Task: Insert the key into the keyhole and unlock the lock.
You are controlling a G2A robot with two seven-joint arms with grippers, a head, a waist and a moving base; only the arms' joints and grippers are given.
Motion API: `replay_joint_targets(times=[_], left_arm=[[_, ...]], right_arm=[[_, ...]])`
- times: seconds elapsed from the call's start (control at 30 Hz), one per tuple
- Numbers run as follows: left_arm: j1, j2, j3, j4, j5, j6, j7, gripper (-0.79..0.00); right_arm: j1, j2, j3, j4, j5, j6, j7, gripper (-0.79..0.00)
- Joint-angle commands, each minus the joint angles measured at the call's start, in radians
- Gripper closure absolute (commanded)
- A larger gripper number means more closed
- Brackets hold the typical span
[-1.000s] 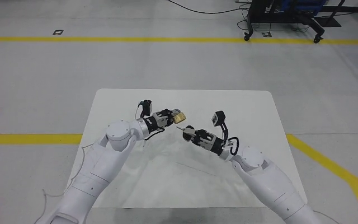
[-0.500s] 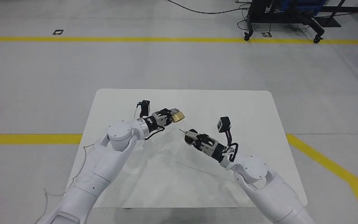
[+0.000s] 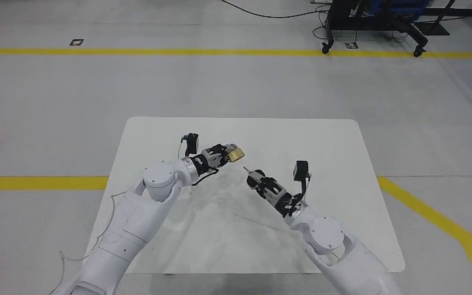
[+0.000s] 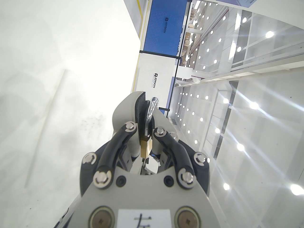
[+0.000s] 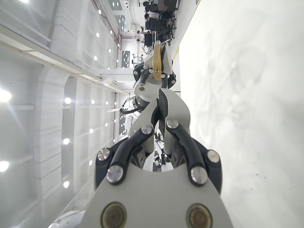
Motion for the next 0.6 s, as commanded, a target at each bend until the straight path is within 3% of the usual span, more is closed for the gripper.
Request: replay_joint_targets(times=[0.0, 0.57], left_arm=[[0.001, -0.001, 0.002, -0.003, 0.009, -0.005, 0.003, 0.0], [0.009, -0.008, -0.007, -0.005, 0.024, -0.007, -0.025, 0.0]], right_arm=[[0.002, -0.005, -0.005, -0.004, 0.006, 0.009, -0.021, 0.0], [0.066, -0.054, -0.044, 0.047, 0.094, 0.04, -0.089, 0.0]])
